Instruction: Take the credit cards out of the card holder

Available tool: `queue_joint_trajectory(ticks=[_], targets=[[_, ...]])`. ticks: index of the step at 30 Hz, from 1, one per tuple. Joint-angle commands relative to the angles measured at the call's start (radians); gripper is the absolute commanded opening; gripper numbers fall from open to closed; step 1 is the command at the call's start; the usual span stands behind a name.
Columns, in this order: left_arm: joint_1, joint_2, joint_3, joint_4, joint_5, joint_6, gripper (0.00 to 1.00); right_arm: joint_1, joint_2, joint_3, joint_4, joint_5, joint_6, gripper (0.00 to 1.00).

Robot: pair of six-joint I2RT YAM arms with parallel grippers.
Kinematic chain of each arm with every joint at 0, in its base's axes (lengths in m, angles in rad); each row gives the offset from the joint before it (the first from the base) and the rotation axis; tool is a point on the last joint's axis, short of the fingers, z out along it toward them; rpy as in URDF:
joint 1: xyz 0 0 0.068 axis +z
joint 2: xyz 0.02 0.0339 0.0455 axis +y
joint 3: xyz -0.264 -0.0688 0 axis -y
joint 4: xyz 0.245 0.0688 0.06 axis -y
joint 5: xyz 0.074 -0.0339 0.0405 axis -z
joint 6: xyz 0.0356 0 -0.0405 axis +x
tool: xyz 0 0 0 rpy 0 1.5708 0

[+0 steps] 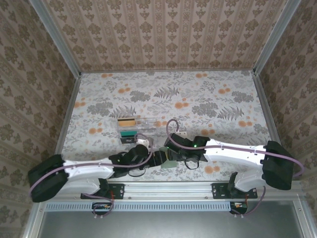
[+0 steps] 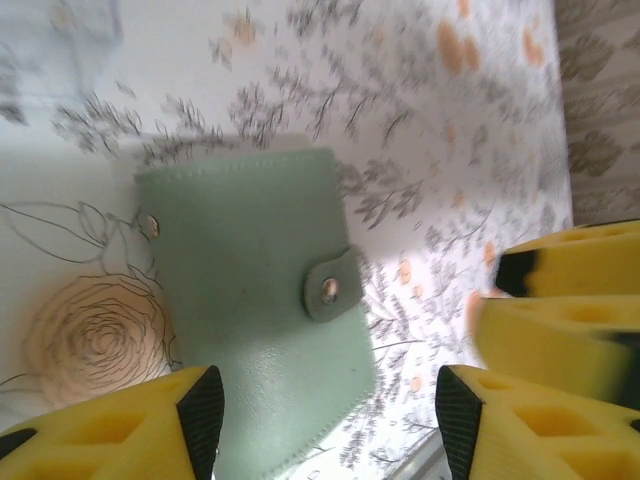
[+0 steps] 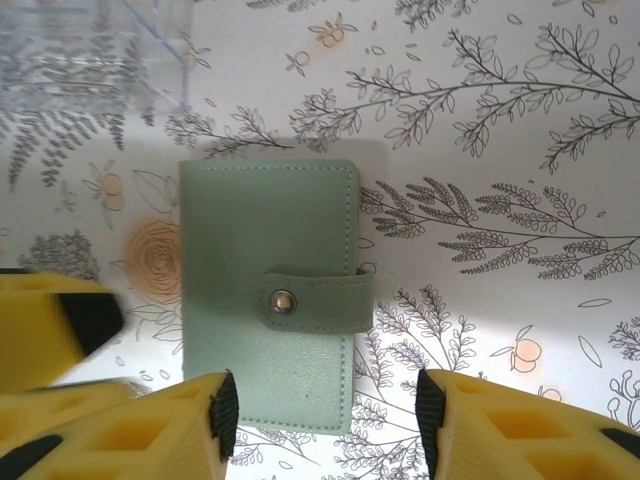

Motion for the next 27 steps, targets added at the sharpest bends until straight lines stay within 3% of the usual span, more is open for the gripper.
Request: queue_joint_trajectory(ticks=[1, 5, 10, 23, 27], targets=[[-0.006, -0.204, 0.005, -0.289, -0.164, -0.032, 0.65, 0.013, 0.078, 0.065, -0.070, 0.022, 0.015, 0.49], [0.004, -0.456, -0.012, -0.490, -0.254, -0.030, 0.70, 0.026, 0.167, 0.130, -0.101, 0.020, 0.005, 0.46], [0.014, -0.621, -0.074, -0.540, -0.275, -0.070, 0.72, 0.026, 0.244, 0.193, -0.115, 0.013, -0.021, 0.41], [0.015, -0.625, -0.084, -0.559, -0.273, -0.085, 0.74, 0.026, 0.364, 0.234, -0.138, -0.041, -0.019, 0.37], [0.015, -0.626, -0.087, -0.560, -0.276, -0.088, 0.74, 0.026, 0.378, 0.226, -0.128, -0.057, -0.017, 0.42]])
